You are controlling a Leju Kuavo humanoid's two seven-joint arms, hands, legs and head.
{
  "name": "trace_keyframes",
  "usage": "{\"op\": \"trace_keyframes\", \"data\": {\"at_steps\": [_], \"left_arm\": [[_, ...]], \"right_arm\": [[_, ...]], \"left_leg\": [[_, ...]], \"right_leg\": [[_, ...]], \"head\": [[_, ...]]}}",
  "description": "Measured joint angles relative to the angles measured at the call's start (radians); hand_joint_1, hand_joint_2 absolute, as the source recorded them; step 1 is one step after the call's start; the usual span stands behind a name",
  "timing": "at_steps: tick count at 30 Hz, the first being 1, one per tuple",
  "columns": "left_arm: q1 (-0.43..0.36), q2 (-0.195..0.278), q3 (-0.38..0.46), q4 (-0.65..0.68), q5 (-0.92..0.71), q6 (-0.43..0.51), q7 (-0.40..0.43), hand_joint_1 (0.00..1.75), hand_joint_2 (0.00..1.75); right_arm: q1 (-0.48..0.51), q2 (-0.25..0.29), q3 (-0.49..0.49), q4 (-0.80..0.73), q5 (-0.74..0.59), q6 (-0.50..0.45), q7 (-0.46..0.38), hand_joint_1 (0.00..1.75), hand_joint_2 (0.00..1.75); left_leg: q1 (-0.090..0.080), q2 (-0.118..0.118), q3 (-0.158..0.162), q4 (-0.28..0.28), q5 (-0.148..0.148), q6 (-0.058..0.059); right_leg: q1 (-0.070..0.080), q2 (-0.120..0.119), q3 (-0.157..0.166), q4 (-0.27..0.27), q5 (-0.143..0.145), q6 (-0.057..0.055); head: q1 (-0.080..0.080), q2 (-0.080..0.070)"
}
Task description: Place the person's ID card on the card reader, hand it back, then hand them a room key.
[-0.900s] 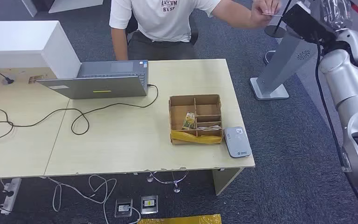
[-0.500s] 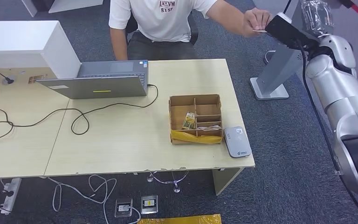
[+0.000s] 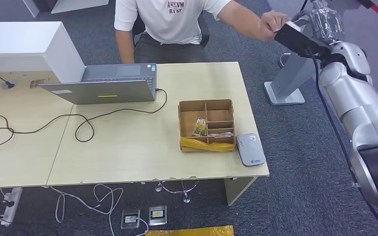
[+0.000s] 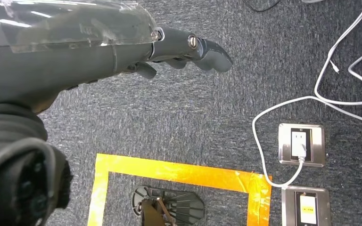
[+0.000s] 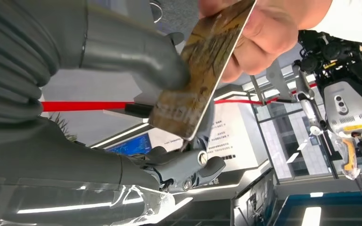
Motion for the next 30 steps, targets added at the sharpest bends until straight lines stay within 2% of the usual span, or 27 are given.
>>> {"op": "trace_keyframes", "data": {"at_steps": [16, 20, 25, 30], "left_arm": [[0.0, 0.001, 0.0, 0.0, 0.0, -0.004, 0.003, 0.0, 0.0], [0.001, 0.001, 0.0, 0.0, 0.01, -0.004, 0.004, 0.0, 0.0], [0.002, 0.001, 0.0, 0.0, 0.035, -0.003, 0.013, 0.0, 0.0], [0.003, 0.001, 0.0, 0.0, 0.051, -0.003, 0.021, 0.0, 0.0]], "right_arm": [[0.027, 0.0, 0.006, -0.012, -0.005, 0.011, 0.01, 1.75, 1.75], [0.054, -0.006, 0.006, -0.043, -0.012, 0.04, 0.016, 1.75, 1.75], [0.134, -0.031, 0.006, -0.135, -0.034, 0.129, 0.027, 1.75, 1.75], [0.268, -0.07, 0.003, -0.27, -0.063, 0.205, 0.072, 1.75, 1.75]], "left_leg": [[0.0, 0.0, 0.0, 0.0, 0.0, 0.0], [0.0, 0.0, 0.0, 0.0, 0.0, 0.0], [0.0, 0.0, 0.001, 0.0, 0.0, 0.0], [0.0, 0.0, 0.0, 0.0, 0.0, 0.0]], "right_leg": [[0.0, 0.0, 0.0, 0.0, 0.0, 0.0], [0.0, 0.0, 0.0, 0.0, 0.0, 0.0], [0.0, 0.0, 0.0, 0.0, 0.0, 0.0], [0.0, 0.0, 0.0, 0.0, 0.0, 0.0]], "head": [[0.0, 0.0], [0.0, 0.0], [0.0, 0.0], [0.0, 0.0]]}}
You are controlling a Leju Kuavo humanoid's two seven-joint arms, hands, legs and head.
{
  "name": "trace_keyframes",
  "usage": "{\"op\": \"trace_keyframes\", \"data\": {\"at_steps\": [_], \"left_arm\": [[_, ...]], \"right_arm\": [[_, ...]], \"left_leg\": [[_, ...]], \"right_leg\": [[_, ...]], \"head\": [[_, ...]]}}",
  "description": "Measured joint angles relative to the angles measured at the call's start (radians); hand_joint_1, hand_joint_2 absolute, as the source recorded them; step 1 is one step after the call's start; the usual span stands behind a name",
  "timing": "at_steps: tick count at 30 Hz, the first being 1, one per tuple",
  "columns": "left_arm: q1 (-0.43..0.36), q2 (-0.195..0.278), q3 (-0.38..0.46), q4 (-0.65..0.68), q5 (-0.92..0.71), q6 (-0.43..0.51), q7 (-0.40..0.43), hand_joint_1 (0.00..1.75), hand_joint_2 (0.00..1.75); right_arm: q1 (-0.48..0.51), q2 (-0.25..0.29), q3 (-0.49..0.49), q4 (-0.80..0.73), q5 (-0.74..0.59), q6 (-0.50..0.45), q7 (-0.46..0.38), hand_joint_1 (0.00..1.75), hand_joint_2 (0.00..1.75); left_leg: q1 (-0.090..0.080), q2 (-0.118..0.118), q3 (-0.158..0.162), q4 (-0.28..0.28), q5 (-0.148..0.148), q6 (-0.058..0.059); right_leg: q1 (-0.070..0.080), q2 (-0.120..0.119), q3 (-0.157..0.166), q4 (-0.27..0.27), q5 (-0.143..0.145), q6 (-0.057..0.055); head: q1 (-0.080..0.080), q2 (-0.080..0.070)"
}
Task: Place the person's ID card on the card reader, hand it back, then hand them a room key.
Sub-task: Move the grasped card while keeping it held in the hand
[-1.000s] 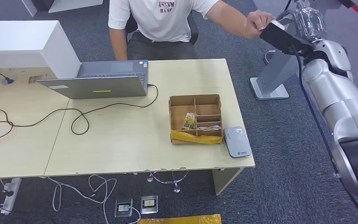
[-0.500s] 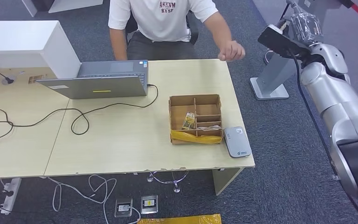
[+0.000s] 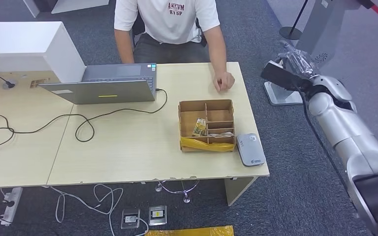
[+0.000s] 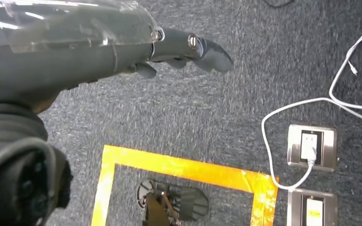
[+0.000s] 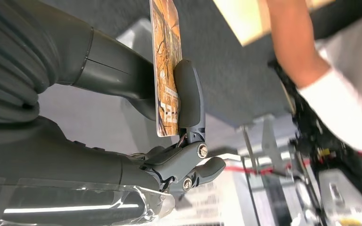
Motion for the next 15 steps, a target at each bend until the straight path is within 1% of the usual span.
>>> {"op": "trace_keyframes", "data": {"at_steps": [3, 6, 15], "left_arm": [[0.0, 0.0, 0.0, 0.0, 0.007, 0.001, 0.002, 0.0, 0.0], [0.0, 0.0, 0.0, 0.0, 0.01, 0.002, 0.003, 0.0, 0.0], [0.0, -0.002, 0.0, 0.0, 0.018, 0.013, 0.004, 0.0, 0.0]], "right_arm": [[0.086, -0.024, -0.008, -0.074, -0.014, 0.019, 0.025, 1.75, 1.75], [0.151, -0.044, -0.015, -0.134, -0.019, 0.029, 0.042, 1.75, 1.75], [0.283, -0.072, -0.057, -0.26, 0.005, 0.047, 0.075, 1.75, 1.75]], "left_leg": [[0.0, 0.0, 0.0, 0.0, 0.0, 0.0], [0.0, 0.0, 0.0, 0.0, 0.0, 0.0], [0.0, 0.0, 0.0, 0.0, 0.0, 0.0]], "right_leg": [[0.0, 0.0, 0.0, 0.0, 0.0, 0.0], [0.0, 0.0, 0.0, 0.0, 0.0, 0.0], [0.0, 0.0, 0.0, 0.0, 0.0, 0.0]], "head": [[0.0, 0.0], [0.0, 0.0], [0.0, 0.0]]}}
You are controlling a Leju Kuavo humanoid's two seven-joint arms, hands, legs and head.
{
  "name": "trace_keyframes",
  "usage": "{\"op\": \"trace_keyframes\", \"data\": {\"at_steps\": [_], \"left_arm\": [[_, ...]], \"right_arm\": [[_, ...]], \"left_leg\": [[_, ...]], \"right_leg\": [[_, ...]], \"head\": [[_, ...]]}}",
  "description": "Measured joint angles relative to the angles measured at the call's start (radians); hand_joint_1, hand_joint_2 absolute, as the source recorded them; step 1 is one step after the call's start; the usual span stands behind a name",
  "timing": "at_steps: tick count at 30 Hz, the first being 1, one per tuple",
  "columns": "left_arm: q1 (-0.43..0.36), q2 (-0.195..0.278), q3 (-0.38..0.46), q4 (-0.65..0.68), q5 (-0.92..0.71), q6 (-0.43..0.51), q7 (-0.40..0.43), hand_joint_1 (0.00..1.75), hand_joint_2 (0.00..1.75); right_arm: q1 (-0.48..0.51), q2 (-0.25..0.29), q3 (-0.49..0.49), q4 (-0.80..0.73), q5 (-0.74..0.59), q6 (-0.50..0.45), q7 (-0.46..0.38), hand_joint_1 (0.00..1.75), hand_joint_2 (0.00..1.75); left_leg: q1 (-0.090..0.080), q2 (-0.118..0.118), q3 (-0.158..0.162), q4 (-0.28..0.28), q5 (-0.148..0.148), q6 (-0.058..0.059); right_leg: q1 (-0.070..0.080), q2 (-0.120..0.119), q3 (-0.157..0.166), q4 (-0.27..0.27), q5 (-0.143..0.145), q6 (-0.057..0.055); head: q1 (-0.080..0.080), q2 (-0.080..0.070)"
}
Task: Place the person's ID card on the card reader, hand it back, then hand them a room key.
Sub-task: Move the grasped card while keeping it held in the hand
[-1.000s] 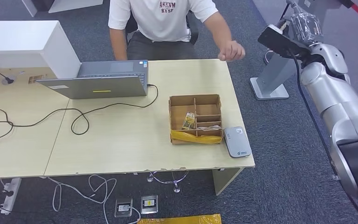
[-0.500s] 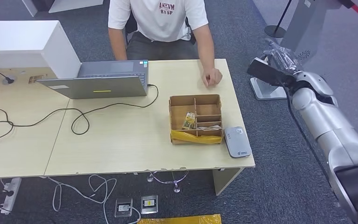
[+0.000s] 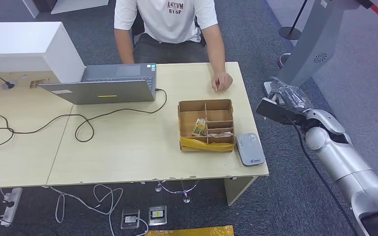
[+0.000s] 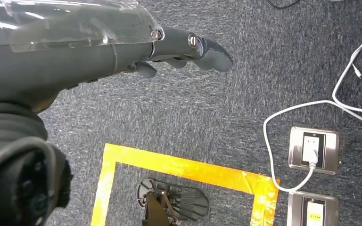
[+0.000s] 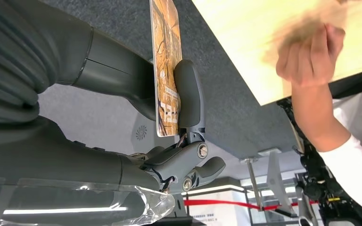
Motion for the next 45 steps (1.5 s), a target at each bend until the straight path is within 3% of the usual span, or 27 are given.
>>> {"op": "trace_keyframes", "data": {"at_steps": [10, 20, 45], "left_arm": [[-0.001, 0.0, 0.0, 0.0, -0.001, 0.0, 0.01, 0.0, 0.0], [-0.001, 0.0, 0.0, 0.0, -0.003, 0.001, 0.014, 0.0, 0.0], [-0.003, -0.002, -0.001, 0.0, -0.006, 0.005, 0.041, 0.0, 0.0]], "right_arm": [[0.1, -0.005, -0.035, -0.077, 0.071, 0.023, 0.029, 1.75, 1.75], [0.172, 0.002, -0.064, -0.074, 0.101, -0.034, 0.032, 1.75, 1.75], [0.186, 0.054, -0.093, 0.057, 0.126, -0.092, -0.014, 1.75, 1.75]], "left_leg": [[0.0, 0.0, 0.0, 0.0, 0.0, 0.0], [0.0, 0.0, 0.0, 0.0, 0.0, 0.0], [0.0, 0.0, -0.001, 0.0, 0.0, 0.0]], "right_leg": [[0.0, 0.0, 0.0, 0.0, 0.0, 0.0], [0.0, 0.0, 0.0, 0.0, 0.0, 0.0], [0.0, 0.0, 0.0, 0.0, 0.0, 0.0]], "head": [[0.0, 0.0], [0.0, 0.0], [0.0, 0.0]]}}
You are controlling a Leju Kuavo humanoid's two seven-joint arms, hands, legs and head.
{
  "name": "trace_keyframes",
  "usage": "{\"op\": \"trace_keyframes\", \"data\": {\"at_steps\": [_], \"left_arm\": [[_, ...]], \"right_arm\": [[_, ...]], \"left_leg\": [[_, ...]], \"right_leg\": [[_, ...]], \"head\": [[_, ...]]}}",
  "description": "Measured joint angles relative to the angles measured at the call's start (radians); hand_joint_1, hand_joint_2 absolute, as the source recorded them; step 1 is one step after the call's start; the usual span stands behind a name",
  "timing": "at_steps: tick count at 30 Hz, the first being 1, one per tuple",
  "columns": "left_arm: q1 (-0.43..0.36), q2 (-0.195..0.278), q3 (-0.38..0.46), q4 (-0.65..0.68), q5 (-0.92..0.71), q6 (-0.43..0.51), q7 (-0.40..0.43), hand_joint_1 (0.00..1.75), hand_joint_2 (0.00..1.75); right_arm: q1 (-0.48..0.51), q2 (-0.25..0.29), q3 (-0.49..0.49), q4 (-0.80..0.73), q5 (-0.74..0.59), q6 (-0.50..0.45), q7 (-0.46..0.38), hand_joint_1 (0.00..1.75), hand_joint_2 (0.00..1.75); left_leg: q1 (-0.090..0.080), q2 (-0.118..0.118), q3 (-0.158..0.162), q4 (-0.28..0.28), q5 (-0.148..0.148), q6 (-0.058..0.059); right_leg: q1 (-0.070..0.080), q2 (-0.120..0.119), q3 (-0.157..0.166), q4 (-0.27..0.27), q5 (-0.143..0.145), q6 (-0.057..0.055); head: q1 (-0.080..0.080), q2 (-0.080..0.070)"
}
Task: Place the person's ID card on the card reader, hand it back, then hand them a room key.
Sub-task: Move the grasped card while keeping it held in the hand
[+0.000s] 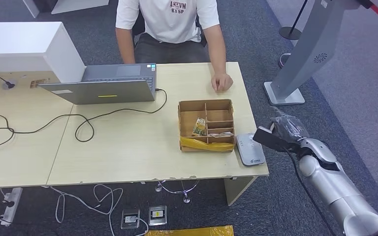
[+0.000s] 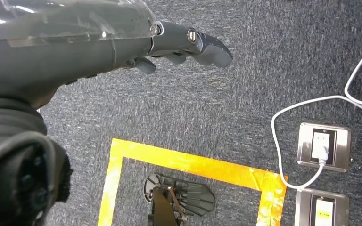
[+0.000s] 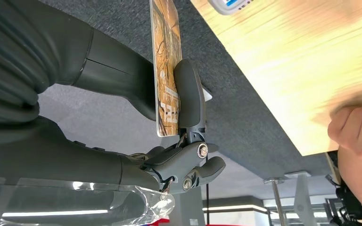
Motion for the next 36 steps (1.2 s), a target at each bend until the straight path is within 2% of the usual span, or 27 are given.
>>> {"op": "trace_keyframes", "data": {"at_steps": [36], "left_arm": [[0.0, -0.006, -0.025, 0.0, 0.008, -0.002, -0.003, 0.0, 0.0]], "right_arm": [[0.012, 0.055, 0.025, -0.018, -0.008, 0.063, 0.03, 1.75, 1.75]], "left_leg": [[0.0, 0.0, 0.0, 0.0, 0.0, 0.0]], "right_leg": [[0.0, 0.0, 0.0, 0.0, 0.0, 0.0]], "head": [[0.0, 0.0]]}}
